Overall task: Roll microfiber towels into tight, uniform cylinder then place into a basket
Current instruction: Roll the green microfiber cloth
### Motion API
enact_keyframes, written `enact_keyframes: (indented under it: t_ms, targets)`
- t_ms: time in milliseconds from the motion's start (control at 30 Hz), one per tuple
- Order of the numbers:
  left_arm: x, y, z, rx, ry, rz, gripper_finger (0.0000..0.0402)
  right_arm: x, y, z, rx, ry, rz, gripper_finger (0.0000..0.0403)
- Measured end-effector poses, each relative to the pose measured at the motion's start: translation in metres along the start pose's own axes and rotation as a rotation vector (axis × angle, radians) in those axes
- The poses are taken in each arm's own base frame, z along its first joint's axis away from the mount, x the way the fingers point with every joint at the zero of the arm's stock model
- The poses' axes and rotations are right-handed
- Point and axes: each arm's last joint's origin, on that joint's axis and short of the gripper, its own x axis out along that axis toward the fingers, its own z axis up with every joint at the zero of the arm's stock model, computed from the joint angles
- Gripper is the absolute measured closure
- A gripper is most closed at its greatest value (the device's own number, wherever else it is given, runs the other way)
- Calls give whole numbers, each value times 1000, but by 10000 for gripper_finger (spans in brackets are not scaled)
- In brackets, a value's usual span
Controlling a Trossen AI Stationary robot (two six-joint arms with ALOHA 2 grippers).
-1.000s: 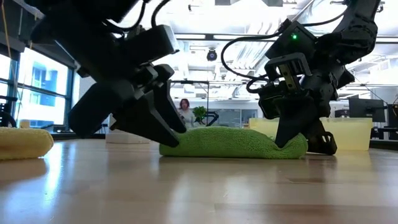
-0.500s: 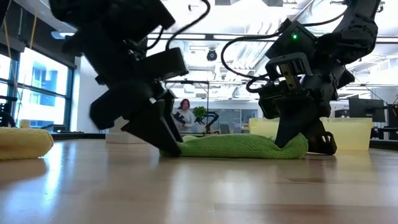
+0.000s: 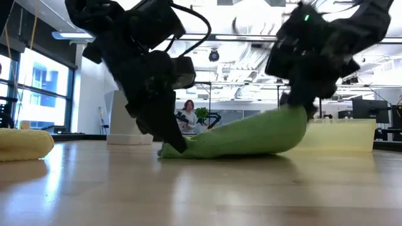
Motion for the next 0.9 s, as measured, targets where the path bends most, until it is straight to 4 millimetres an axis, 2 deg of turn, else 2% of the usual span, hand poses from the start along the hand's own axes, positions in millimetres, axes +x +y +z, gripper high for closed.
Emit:
enact_keyframes:
  t_ms: [133,233,367,533,733,900]
  targets:
    - [0,2,1,-125,22,-41,386,-8,22,0,-381,-29,-3,270]
    - [0,4,1,-203,35,-53,388,-9,38,-3,-652,-68,-100,272]
    - [0,7,2,-311,56,-85,389,-4,51,-13,-896,-44,-218,274]
    - [0,10,4,-381,57,-86,389,7,55,-24,-986,1,-335,274]
    - [0,10,7,-397,25,-103,389,14,47,-28,-989,36,-494,272]
    - [0,10,7,-405,18,-101,389,18,36,-28,-915,59,-517,236]
